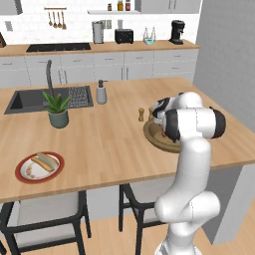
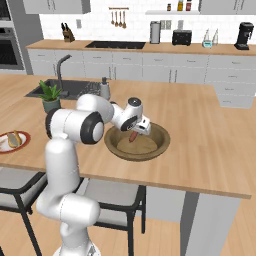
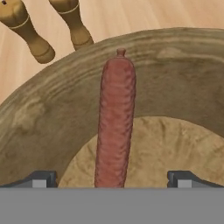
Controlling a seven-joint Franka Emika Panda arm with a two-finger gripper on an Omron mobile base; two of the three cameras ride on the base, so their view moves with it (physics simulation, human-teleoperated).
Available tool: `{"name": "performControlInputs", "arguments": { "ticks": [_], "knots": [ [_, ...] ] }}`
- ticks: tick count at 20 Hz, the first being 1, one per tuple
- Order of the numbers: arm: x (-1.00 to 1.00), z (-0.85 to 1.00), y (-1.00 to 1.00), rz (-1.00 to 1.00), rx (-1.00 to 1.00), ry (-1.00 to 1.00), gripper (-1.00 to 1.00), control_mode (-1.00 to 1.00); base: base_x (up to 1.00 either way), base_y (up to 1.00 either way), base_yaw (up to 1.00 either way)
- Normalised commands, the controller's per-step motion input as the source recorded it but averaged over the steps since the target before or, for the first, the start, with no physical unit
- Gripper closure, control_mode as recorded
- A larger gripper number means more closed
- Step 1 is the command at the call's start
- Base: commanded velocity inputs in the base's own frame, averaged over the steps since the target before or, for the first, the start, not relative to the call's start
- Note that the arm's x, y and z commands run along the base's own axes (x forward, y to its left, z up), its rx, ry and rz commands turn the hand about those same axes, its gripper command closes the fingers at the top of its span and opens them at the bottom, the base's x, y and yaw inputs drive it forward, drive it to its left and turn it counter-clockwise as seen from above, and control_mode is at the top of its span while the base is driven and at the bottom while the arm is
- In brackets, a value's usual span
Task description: Place one bun and one sausage from the bowl on each plate.
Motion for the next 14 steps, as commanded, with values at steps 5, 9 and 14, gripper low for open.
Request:
{"name": "performControlInputs", "arguments": {
  "ticks": [5,9,14],
  "knots": [
    [0.06,-0.1,0.0,0.0,0.0,0.0,-1.0,-1.0,0.0,0.0,0.0],
    [0.04,-0.15,0.0,0.0,0.0,0.0,-1.0,-1.0,0.0,0.0,0.0],
    [0.05,-0.12,0.0,0.0,0.0,0.0,-1.0,-1.0,0.0,0.0,0.0]
  ]
}}
